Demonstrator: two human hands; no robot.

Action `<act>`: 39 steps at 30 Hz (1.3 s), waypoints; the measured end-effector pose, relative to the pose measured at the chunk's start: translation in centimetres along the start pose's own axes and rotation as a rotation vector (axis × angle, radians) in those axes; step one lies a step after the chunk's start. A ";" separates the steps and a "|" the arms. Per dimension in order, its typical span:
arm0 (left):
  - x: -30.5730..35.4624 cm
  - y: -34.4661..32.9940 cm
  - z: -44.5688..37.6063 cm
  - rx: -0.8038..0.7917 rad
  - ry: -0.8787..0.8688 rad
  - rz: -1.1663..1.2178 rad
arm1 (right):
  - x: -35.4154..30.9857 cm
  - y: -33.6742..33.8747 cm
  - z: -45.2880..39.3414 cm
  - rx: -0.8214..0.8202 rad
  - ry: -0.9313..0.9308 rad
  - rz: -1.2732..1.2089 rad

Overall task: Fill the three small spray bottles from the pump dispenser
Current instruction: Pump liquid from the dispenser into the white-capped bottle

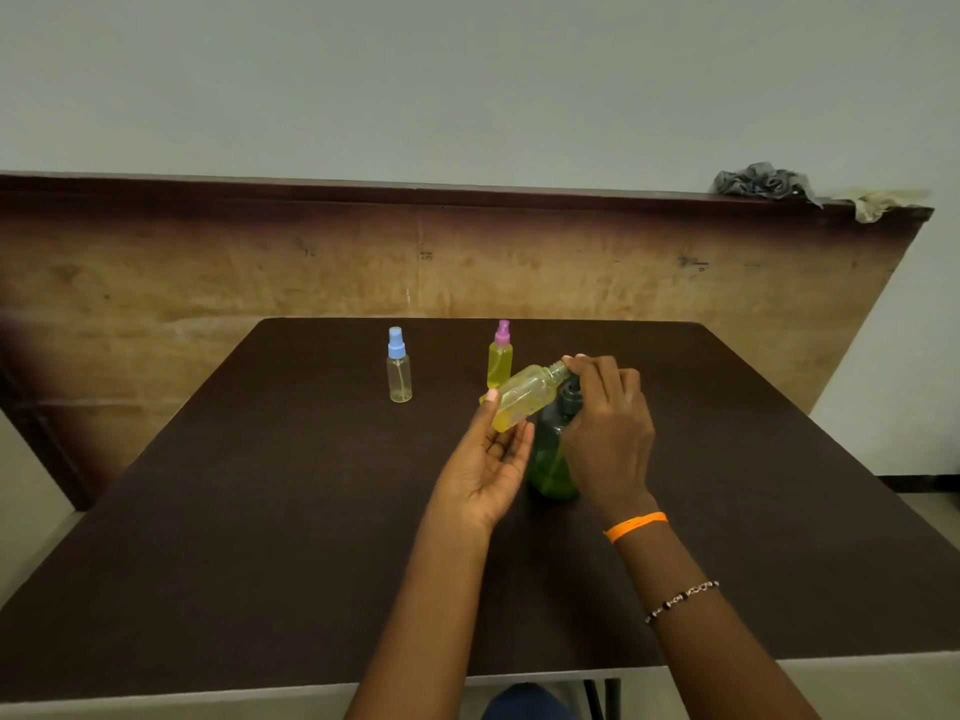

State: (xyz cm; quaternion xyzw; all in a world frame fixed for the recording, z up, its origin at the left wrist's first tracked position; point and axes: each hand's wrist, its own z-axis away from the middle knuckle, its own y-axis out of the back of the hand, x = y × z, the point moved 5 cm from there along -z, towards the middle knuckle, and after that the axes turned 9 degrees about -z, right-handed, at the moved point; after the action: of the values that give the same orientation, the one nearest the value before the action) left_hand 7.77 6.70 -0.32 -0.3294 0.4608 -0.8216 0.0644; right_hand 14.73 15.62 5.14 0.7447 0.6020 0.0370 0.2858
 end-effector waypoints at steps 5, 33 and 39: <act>0.0 0.2 0.0 0.004 0.002 0.003 | 0.1 -0.3 0.0 0.011 0.002 0.022; -0.3 -0.2 0.3 0.019 -0.008 0.013 | 0.1 -0.5 0.7 0.058 -0.060 0.120; 0.0 -0.7 0.7 -0.004 -0.009 -0.005 | -0.6 0.9 -1.4 -0.024 -0.051 0.075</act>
State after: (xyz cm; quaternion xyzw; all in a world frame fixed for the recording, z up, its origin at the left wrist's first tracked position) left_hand 8.36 6.59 0.46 -0.3344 0.4611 -0.8195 0.0636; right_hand 14.83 15.52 6.90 0.7640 0.5654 0.0359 0.3086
